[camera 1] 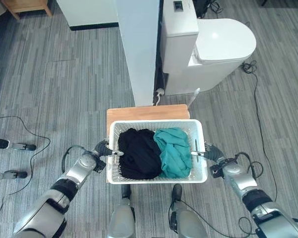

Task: Grab the laundry basket,head to the washer,open it,put in the laundry and shut it.

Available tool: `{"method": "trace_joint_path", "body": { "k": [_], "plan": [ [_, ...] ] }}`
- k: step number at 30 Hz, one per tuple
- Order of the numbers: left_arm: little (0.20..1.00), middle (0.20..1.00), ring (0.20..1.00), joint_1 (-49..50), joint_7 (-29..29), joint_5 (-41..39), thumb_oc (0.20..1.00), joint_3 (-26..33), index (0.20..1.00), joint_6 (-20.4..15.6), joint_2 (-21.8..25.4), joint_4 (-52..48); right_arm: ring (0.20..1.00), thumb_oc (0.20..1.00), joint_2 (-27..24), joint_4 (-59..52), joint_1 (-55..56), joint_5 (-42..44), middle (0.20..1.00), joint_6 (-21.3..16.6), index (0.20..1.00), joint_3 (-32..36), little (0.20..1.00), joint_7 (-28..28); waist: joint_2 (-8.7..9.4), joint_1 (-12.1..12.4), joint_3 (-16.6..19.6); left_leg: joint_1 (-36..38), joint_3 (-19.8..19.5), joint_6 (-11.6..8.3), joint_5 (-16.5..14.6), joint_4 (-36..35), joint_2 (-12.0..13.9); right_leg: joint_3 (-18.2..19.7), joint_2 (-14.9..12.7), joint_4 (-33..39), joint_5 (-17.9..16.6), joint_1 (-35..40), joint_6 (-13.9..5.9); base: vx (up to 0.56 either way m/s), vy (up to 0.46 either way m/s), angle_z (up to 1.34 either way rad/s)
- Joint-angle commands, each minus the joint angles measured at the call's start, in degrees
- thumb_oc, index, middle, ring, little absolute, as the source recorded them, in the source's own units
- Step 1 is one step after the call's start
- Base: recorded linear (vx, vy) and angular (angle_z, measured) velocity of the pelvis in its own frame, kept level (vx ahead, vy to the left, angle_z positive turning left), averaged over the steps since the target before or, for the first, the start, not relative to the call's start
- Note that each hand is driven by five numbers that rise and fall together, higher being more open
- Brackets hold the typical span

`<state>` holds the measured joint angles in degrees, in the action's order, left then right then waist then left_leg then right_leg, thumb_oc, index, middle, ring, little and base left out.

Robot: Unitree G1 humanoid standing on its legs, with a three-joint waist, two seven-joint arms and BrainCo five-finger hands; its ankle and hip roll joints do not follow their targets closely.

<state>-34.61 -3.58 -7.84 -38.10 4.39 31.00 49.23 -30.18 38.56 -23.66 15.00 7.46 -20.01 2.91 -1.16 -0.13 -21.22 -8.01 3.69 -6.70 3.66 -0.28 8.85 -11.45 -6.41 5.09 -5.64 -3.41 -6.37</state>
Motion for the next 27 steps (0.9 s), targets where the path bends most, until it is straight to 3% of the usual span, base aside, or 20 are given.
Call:
{"method": "trace_joint_path", "body": {
  "k": [1,6,11,21,27],
  "plan": [
    [1.000,1.000,1.000,-3.3,-2.8,6.4,1.000,-4.7,1.000,-1.3,-6.1,8.9,1.000,1.000,-1.3,3.8,-4.9,-3.2,1.000,-0.3,1.000,-1.9,1.000,0.2,0.31,-0.2,2.4,-5.2,-1.4,-0.16,2.5,2.8,2.0,2.5,-1.6,-7.4,6.1,-2.8,-0.36,0.00,0.000,0.00],
    [1.000,1.000,1.000,-6.6,-1.0,10.5,1.000,-6.8,1.000,-1.1,-13.0,24.6,1.000,1.000,2.0,11.6,-10.1,-5.1,1.000,-0.7,1.000,-4.8,1.000,-1.1,0.70,-0.7,1.0,-5.2,-1.4,0.05,2.5,3.0,2.0,3.0,-1.5,-8.3,6.2,-3.7,-0.20,-0.01,0.003,0.00],
    [1.000,1.000,1.000,-8.8,2.4,8.8,1.000,-2.6,1.000,-0.4,-17.2,34.8,1.000,1.000,5.8,16.8,-13.9,-5.0,1.000,-1.1,1.000,-7.6,1.000,-1.8,1.62,-0.9,0.2,-5.6,-1.0,0.12,2.9,2.7,2.1,3.5,-1.4,-8.2,5.6,-4.6,-0.13,0.00,0.003,-0.03],
    [1.000,1.000,1.000,-12.0,7.6,1.5,1.000,4.7,1.000,-1.3,-16.6,36.1,1.000,1.000,9.4,16.8,-15.0,-4.3,1.000,-1.7,1.000,-9.9,1.000,-3.2,2.76,-0.7,-0.1,-6.3,-0.8,0.04,3.7,1.6,1.7,3.3,-1.6,-7.5,5.0,-5.2,-0.13,0.00,0.002,-0.05],
    [1.000,1.000,1.000,-13.3,8.1,-1.7,1.000,4.7,1.000,-1.8,-17.0,35.1,1.000,1.000,10.9,18.7,-15.2,-3.4,1.000,-2.1,1.000,-10.6,1.000,-3.9,2.80,-0.6,-0.2,-6.5,-0.9,0.13,3.6,1.5,1.5,3.2,-1.8,-7.2,4.9,-5.2,-0.18,0.00,0.000,0.00]
  ]
}}
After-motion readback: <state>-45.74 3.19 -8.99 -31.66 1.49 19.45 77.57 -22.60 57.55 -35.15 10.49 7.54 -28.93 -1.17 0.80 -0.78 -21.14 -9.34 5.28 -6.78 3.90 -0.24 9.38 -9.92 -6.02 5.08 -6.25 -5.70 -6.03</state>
